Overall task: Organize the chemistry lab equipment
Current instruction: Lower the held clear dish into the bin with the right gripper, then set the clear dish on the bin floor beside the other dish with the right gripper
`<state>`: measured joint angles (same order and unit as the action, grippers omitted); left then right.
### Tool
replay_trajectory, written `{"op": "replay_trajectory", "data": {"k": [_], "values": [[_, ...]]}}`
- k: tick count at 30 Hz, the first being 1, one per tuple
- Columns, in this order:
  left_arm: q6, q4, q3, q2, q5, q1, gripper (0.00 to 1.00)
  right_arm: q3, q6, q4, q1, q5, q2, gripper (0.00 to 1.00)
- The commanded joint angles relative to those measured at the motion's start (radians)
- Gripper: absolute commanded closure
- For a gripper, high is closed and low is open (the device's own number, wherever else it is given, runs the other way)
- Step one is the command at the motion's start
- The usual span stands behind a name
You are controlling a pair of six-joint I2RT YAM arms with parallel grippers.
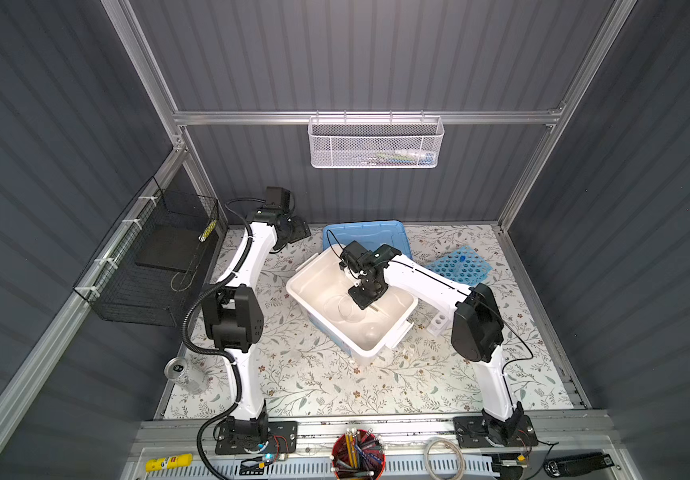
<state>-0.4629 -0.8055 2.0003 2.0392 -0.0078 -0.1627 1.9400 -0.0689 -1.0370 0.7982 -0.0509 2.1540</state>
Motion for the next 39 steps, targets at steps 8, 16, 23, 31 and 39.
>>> {"op": "replay_trajectory", "data": {"k": [8, 16, 23, 31, 39], "values": [[0.019, 0.005, -0.011, -0.030, 0.005, -0.002, 0.17, 0.004, 0.032, -0.017, -0.017, -0.040, 0.075, 1.00], [0.033, -0.027, 0.034, 0.000, 0.000, -0.003, 0.17, 0.029, 0.035, -0.007, -0.021, -0.045, 0.115, 1.00], [0.038, -0.047, 0.087, 0.041, 0.006, -0.002, 0.17, 0.036, 0.047, -0.032, -0.040, -0.056, 0.128, 1.00], [0.032, -0.046, 0.101, 0.066, 0.015, -0.003, 0.17, 0.046, 0.059, -0.047, -0.060, -0.073, 0.142, 1.00], [0.035, -0.058, 0.133, 0.091, 0.014, -0.003, 0.17, 0.092, 0.055, -0.057, -0.066, -0.069, 0.181, 1.00]]}}
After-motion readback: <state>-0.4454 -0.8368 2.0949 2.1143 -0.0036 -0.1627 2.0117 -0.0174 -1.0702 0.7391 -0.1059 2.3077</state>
